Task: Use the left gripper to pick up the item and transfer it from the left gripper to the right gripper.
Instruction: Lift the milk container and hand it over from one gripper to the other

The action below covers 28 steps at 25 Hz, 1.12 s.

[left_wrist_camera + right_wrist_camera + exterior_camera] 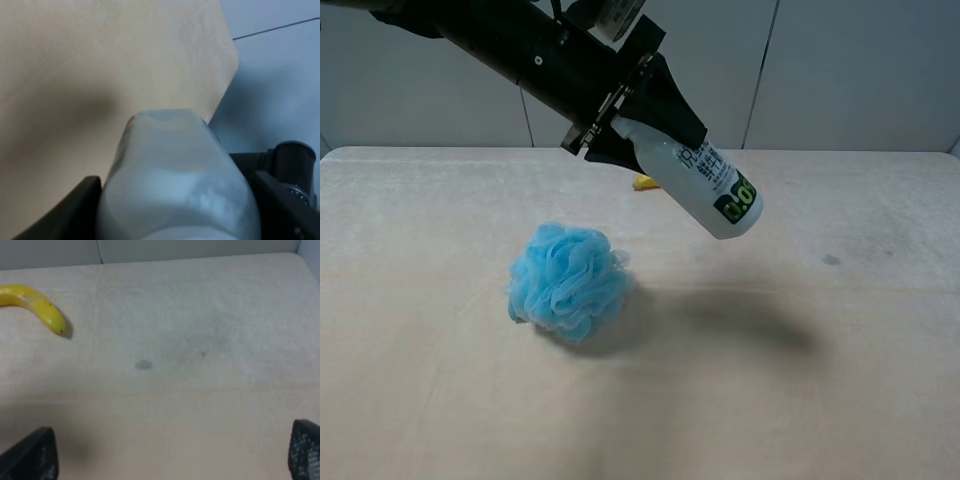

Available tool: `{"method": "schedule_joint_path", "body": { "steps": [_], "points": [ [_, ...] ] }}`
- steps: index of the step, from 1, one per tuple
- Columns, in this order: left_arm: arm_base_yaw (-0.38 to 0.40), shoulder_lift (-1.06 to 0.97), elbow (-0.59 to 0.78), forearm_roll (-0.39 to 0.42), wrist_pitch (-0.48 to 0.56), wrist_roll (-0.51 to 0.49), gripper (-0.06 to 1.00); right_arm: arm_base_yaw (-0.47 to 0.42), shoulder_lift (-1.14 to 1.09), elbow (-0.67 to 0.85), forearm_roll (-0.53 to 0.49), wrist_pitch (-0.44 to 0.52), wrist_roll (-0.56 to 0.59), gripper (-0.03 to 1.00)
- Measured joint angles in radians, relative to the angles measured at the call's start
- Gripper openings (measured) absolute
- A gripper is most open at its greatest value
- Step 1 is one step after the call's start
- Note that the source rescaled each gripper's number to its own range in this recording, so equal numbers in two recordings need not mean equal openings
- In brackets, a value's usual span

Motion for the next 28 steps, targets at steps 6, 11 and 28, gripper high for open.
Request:
{"method": "schedule_joint_path", "body": {
  "steps": [6, 11, 28],
  "points": [
    [0.0, 0.0, 0.0, -0.004, 0.033, 0.025, 0.03, 0.0, 0.0, -0.001, 0.06, 0.001, -0.069, 1.0],
    [0.0, 0.0, 0.0, -0.004, 0.033, 0.026, 0.03, 0.0, 0.137, -0.073, 0.193, -0.019, -0.186, 1.0],
    [0.0, 0.0, 0.0, -0.021, 0.031, 0.029, 0.03, 0.336, 0.824, -0.281, 0.544, -0.24, -0.741, 1.0]
  ]
}}
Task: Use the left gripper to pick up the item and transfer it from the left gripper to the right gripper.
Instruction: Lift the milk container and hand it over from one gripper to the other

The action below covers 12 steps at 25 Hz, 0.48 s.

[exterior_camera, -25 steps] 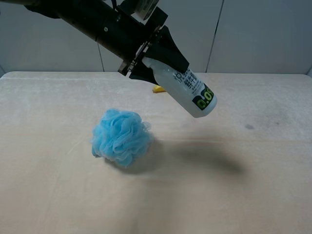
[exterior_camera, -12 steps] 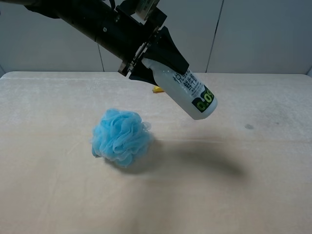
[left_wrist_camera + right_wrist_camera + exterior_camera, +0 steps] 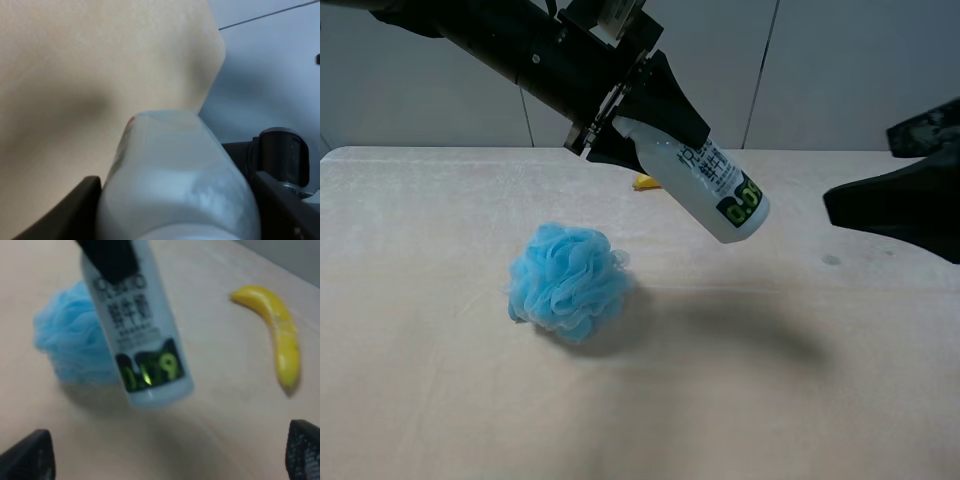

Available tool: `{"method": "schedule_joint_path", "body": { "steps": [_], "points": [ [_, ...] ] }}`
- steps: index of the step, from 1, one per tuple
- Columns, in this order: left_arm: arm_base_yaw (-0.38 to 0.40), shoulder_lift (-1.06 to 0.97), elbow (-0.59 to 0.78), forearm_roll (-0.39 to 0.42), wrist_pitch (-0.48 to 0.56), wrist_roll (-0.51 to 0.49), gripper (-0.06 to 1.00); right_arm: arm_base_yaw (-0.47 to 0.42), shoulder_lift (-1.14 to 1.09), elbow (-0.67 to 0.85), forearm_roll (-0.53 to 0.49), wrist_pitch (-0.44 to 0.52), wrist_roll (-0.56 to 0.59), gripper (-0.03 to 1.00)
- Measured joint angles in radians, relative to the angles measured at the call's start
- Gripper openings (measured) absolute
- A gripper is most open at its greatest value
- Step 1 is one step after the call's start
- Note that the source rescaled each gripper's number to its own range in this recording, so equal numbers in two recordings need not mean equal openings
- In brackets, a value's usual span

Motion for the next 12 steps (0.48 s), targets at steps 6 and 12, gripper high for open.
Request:
{"method": "schedule_joint_path", "body": {
  "steps": [6, 12],
  "points": [
    [0.0, 0.0, 0.0, 0.0, -0.022, 0.0, 0.03, 0.135, 0.153, -0.053, -0.029, -0.103, -0.015, 1.0],
    [0.0, 0.0, 0.0, -0.034, -0.035, 0.002, 0.03, 0.175, 0.288, -0.072, -0.041, -0.193, -0.021, 1.0]
  ]
}}
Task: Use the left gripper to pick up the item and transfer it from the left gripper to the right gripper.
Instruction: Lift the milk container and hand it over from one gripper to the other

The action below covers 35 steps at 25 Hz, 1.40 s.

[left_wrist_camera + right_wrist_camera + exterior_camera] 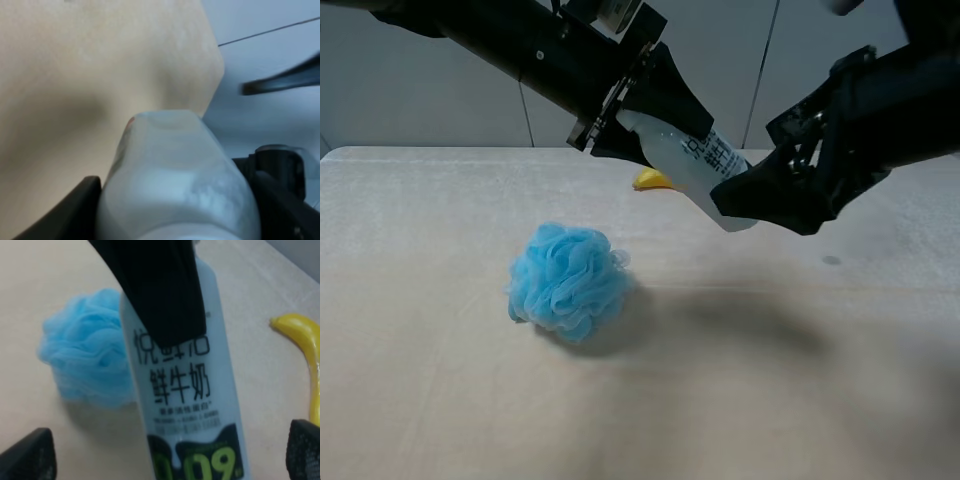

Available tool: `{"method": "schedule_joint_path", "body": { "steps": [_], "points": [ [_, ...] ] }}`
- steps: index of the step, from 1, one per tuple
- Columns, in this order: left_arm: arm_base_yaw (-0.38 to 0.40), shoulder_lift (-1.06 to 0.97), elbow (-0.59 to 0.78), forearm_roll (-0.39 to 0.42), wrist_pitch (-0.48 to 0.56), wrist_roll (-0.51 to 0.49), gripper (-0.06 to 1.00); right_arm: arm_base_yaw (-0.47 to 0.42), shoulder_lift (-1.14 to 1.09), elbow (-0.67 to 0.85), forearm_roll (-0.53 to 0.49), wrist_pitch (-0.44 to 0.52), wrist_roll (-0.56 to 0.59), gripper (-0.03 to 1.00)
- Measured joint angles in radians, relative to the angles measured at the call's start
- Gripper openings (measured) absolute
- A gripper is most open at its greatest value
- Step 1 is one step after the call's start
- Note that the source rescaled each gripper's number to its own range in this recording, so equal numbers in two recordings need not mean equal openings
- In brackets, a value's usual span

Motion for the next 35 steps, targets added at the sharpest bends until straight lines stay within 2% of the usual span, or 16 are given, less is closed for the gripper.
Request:
{"method": "schedule_joint_path", "body": {
  "steps": [11, 21, 22, 23, 25, 35],
  "points": [
    [0.0, 0.0, 0.0, -0.03, -0.014, 0.008, 0.03, 0.0, 0.159, -0.001, -0.05, -0.146, -0.001, 1.0],
    [0.0, 0.0, 0.0, -0.038, -0.022, 0.009, 0.03, 0.0, 0.206, -0.001, -0.025, -0.174, -0.001, 1.0],
    [0.0, 0.0, 0.0, -0.038, -0.022, 0.009, 0.03, 0.0, 0.206, -0.001, -0.025, -0.174, -0.001, 0.96],
    [0.0, 0.0, 0.0, -0.038, -0.023, 0.009, 0.03, 0.0, 0.206, -0.001, -0.025, -0.174, -0.001, 0.76],
    [0.0, 0.0, 0.0, -0.048, -0.039, 0.01, 0.03, 0.002, 0.206, -0.001, -0.026, -0.164, -0.012, 0.0],
    [0.0, 0.0, -0.001, -0.065, -0.061, 0.006, 0.03, 0.008, 0.206, -0.001, -0.027, -0.171, -0.015, 0.02]
  ]
}}
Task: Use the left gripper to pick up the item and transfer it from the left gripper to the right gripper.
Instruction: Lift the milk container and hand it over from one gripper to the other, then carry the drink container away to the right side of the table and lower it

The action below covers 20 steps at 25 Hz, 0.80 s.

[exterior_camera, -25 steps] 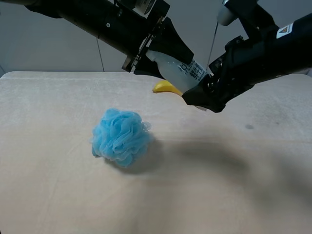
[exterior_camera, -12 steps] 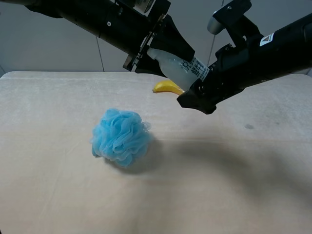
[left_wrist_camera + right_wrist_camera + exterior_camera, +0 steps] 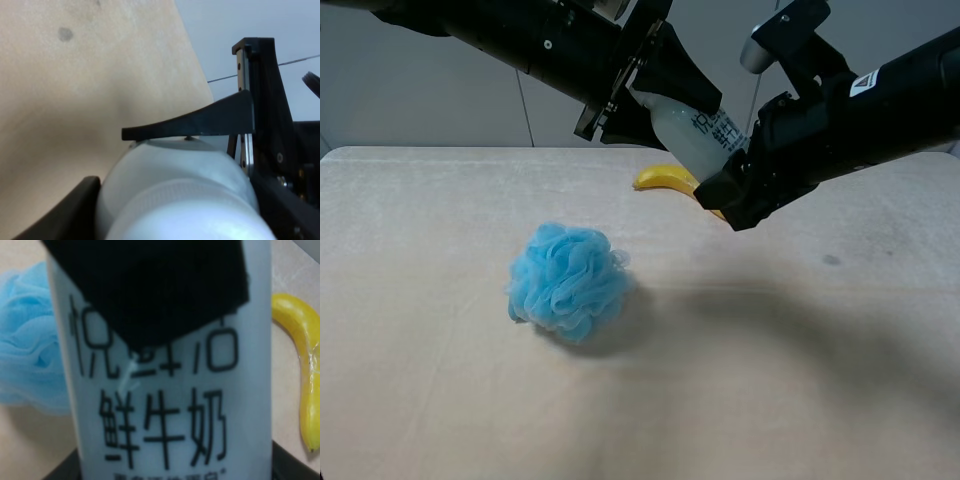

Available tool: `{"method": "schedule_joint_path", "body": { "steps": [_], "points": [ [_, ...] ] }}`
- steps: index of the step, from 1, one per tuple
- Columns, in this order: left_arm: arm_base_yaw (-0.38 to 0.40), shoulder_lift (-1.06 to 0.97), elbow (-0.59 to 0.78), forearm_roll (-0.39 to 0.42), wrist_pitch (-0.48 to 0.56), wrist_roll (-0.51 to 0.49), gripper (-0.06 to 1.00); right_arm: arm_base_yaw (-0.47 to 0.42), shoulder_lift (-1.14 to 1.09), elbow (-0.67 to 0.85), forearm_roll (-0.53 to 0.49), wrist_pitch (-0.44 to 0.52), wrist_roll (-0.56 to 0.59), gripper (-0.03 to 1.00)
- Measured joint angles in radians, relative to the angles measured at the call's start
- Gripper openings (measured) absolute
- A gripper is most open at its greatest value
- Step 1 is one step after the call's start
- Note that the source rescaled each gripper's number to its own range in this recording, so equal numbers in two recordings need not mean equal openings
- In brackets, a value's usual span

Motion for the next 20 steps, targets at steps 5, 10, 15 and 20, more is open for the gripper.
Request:
{"method": "schedule_joint_path", "body": {
  "steps": [5, 10, 15, 20],
  "points": [
    [0.0, 0.0, 0.0, 0.001, 0.002, -0.004, 0.03, 0.0, 0.0, 0.0, 0.0, 0.0, 0.0, 0.02],
    [0.0, -0.001, 0.0, -0.014, 0.009, -0.012, 0.73, 0.0, 0.004, 0.0, -0.005, 0.002, 0.004, 0.01],
    [0.0, -0.001, -0.001, -0.017, 0.01, 0.006, 0.97, 0.0, 0.005, 0.0, -0.005, 0.004, 0.007, 0.01],
    [0.007, -0.01, -0.001, -0.017, 0.011, 0.007, 1.0, 0.0, 0.005, 0.0, -0.005, 0.005, 0.008, 0.01]
  ]
}}
